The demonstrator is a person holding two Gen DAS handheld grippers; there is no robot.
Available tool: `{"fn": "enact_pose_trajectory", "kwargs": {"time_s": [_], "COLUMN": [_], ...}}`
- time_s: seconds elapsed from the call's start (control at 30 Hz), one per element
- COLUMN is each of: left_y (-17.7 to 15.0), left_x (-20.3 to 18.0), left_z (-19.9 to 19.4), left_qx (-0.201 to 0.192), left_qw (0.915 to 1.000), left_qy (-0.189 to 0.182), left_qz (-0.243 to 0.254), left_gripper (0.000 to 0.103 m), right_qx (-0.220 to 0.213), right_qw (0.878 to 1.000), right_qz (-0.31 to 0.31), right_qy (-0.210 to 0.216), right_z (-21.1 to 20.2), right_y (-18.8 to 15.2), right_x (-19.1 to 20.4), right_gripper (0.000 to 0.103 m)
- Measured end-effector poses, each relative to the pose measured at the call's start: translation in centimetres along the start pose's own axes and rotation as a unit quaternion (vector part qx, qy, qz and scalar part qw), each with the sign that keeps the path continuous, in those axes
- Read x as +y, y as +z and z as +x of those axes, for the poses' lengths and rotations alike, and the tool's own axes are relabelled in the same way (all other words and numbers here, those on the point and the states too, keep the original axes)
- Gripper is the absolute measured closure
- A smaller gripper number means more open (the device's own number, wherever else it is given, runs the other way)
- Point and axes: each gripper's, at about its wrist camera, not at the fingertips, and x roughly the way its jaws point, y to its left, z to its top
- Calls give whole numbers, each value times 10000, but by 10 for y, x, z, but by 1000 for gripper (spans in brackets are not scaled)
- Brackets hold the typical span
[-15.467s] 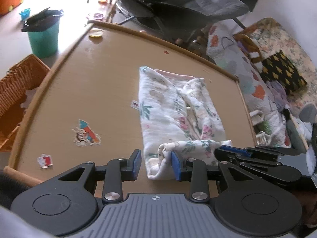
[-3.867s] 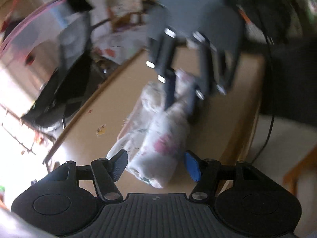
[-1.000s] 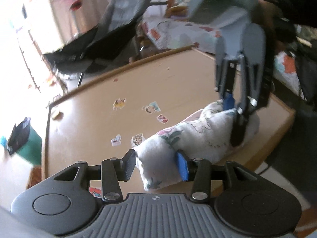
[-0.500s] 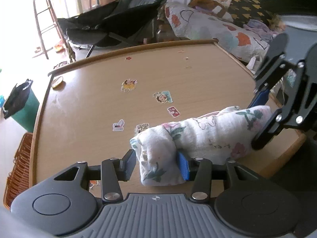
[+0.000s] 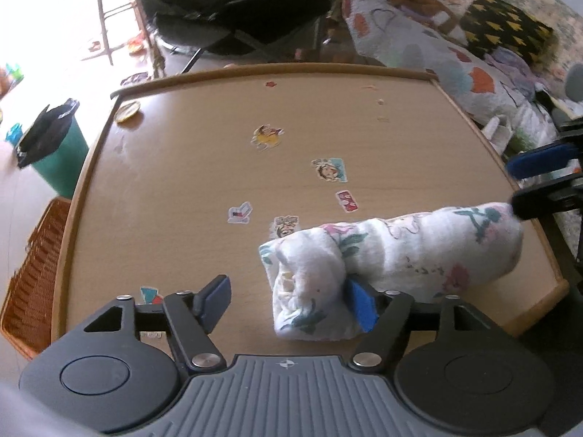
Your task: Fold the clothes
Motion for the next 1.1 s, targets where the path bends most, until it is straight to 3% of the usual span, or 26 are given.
{"fn": "enact_pose_trajectory", "kwargs": {"time_s": [0.07, 0.17, 0.33, 0.53, 0.67, 0.9, 1.1], "left_y": [0, -1, 0, 4, 4, -2, -1], "left_x": [2, 5, 3, -2, 1, 2, 3], "left_z": [3, 5, 7, 2, -8, -18, -12], "left_qx": [10, 9, -18, -179, -311, -454, -654], "left_qw": [9999, 9998, 9998, 9995, 9976, 9941, 9859], "left_qy": [-5, -11, 37, 120, 120, 208, 138], "left_qz": [-102, -189, -170, -227, -609, -961, -1534], "left_gripper": [27, 26, 26, 26, 26, 26, 26], "right_qx": [-190, -13, -20, -18, -106, -280, -457], "right_qw": [9994, 9978, 9997, 9993, 9979, 9971, 9966], "right_qz": [-95, -518, -245, 277, 596, 705, 676], "right_qy": [264, 411, -20, -242, -216, -28, -148], "right_z": [-11, -1, 26, 55, 68, 68, 65], "right_y": [-5, -15, -14, -8, -10, -19, -26], "right_x": [14, 39, 36, 17, 0, -10, -4], "right_gripper": [63, 66, 80, 81, 81, 81, 81]}}
